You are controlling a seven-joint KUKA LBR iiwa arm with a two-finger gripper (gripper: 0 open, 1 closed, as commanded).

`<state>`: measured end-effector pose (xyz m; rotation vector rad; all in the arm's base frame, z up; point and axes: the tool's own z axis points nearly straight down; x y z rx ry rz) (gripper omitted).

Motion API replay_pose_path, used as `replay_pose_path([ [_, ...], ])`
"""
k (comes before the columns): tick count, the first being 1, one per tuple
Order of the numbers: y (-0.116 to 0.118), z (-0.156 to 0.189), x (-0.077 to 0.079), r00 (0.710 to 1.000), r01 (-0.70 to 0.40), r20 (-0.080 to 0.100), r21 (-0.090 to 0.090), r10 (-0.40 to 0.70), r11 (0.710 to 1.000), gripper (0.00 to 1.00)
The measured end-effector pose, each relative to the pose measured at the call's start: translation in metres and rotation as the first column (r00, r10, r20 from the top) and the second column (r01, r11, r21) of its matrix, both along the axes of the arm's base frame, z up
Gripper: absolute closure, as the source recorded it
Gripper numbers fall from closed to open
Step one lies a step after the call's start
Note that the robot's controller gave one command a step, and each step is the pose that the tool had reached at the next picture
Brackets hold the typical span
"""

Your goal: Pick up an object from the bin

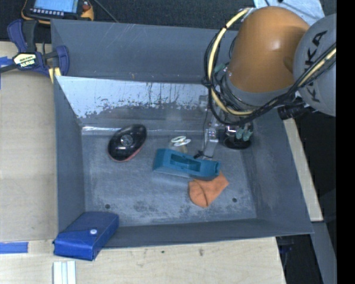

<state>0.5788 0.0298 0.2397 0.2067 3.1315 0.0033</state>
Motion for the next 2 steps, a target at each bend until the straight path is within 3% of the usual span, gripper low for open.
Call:
replay_pose_path([
  [1, 0.003, -0.016, 0.021, 0.996, 0.089, 0.002, -0.001, -0.089, 0.996, 0.0],
  [2, -0.001, -0.047, -0.005, 1.0, -0.005, 0.002, -0.002, 0.005, 1.0, 0.0],
])
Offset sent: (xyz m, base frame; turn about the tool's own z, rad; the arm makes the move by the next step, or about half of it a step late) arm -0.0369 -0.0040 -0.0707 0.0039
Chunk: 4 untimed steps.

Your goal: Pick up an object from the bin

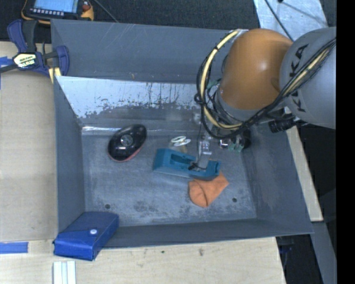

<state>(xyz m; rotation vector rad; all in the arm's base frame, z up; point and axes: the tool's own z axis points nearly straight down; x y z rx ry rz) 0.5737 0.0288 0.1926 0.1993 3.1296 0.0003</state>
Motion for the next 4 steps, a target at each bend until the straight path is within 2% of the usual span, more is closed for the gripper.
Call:
replay_pose_path([
  [1, 0.006, -0.024, 0.003, 0.996, 0.091, -0.004, 0.0, -0.091, 0.996, 0.0],
  [2, 0.019, -0.056, -0.022, 0.989, 0.148, -0.001, 0.001, -0.148, 0.989, 0.0],
  [3, 0.014, -0.075, -0.022, 0.976, 0.217, -0.006, 0.001, -0.217, 0.976, 0.0],
  [4, 0.005, -0.12, 0.006, 0.953, 0.303, -0.005, 0.002, -0.303, 0.953, 1.0],
])
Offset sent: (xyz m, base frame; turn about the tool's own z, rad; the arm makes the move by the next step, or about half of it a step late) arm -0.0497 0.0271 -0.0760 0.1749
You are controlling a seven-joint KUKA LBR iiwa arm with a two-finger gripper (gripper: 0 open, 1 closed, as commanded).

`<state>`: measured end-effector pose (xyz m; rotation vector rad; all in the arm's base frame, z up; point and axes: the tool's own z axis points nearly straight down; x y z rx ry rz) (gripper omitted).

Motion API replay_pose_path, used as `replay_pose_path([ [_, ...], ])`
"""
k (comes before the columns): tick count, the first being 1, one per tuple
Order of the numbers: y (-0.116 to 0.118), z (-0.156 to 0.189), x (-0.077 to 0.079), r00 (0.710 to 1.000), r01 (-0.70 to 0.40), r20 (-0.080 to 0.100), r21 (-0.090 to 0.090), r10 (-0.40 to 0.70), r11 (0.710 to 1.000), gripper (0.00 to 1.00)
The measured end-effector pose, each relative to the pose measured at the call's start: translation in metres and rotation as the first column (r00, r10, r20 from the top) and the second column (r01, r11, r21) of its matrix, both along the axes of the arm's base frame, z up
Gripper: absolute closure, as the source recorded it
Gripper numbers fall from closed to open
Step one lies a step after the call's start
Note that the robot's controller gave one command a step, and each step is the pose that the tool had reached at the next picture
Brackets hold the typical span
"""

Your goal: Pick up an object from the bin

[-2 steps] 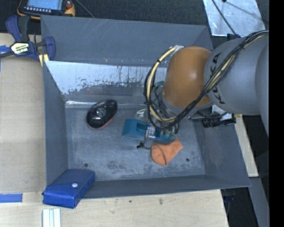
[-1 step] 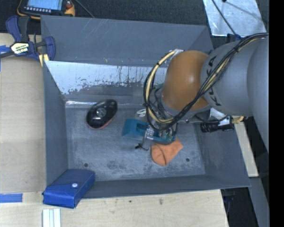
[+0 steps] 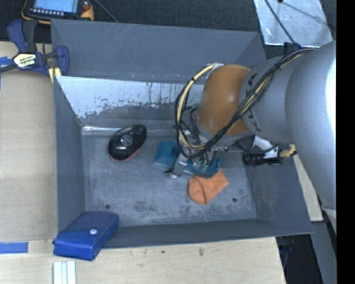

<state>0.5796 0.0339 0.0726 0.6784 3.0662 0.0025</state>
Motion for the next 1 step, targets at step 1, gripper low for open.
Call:
replay_pose_path([
  [1, 0.0, 0.0, 0.0, 1.0, 0.0, 0.0, 0.0, 0.0, 1.0, 1.0],
])
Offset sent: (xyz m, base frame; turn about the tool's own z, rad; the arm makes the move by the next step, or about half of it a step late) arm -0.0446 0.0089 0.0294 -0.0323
